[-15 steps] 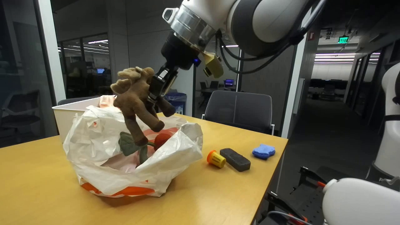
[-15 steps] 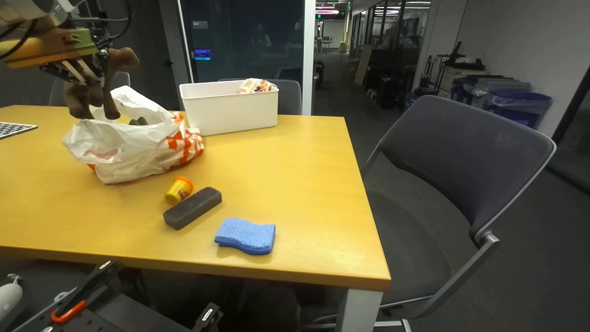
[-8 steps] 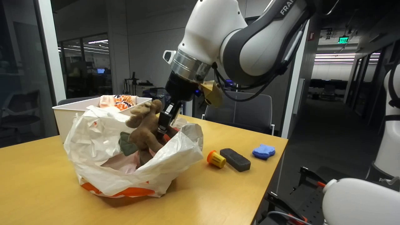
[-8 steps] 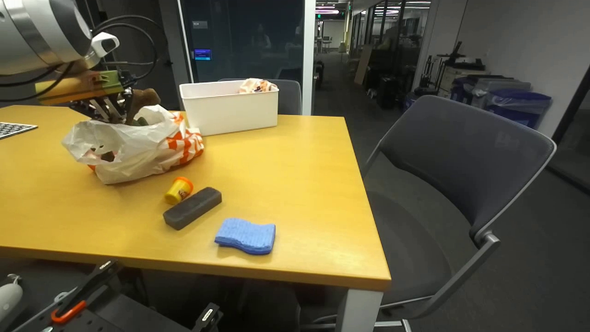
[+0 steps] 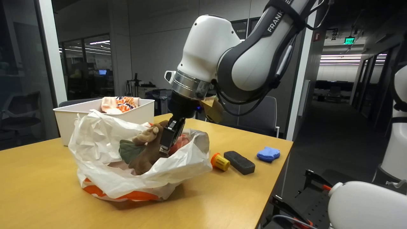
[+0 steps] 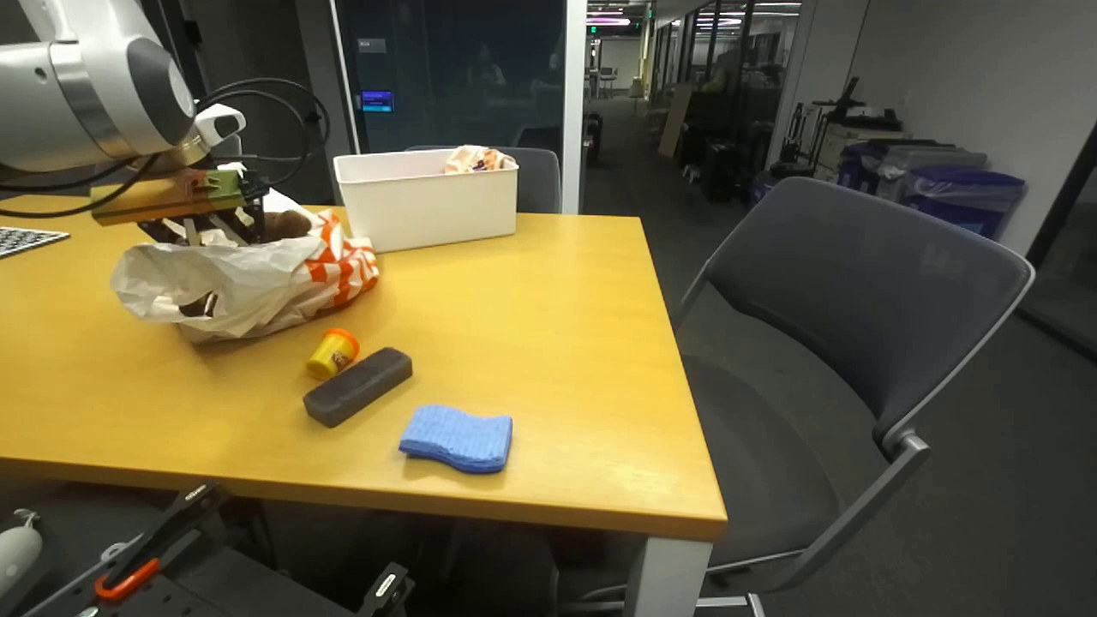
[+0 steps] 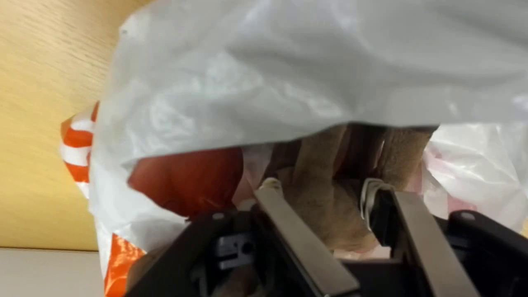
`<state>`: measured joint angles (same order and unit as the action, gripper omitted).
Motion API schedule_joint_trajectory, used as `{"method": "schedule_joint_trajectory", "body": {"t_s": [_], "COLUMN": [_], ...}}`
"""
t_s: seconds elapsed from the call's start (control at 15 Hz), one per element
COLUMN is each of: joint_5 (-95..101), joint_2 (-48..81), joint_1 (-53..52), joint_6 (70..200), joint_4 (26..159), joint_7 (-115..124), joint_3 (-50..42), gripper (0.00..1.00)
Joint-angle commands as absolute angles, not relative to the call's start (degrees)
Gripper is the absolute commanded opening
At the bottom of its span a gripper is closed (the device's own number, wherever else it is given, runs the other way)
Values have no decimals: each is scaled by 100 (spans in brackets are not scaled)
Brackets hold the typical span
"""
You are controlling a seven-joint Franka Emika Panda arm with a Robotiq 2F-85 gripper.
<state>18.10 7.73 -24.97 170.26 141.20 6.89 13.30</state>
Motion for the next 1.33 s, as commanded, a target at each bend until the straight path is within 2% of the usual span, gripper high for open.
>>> {"method": "schedule_joint_trajectory", "body": {"t_s": [0.0, 0.13, 0.53, 1.0, 1.27], "joint_5": [1301, 1303, 2088, 570, -247], "joint_2": [394, 9, -1367, -2190, -2003], "joint_1": [-2301, -2389, -2003, -1378, -1270], "joint_6": [16983, 16913, 16126, 14888, 14790], "joint_4": [14117, 14191, 14502, 15514, 16041], "joint_7": [347, 440, 1645, 1632, 1655], "joint_3": [1625, 1506, 1156, 1118, 1020], "gripper": [87, 100, 100, 100, 100]}}
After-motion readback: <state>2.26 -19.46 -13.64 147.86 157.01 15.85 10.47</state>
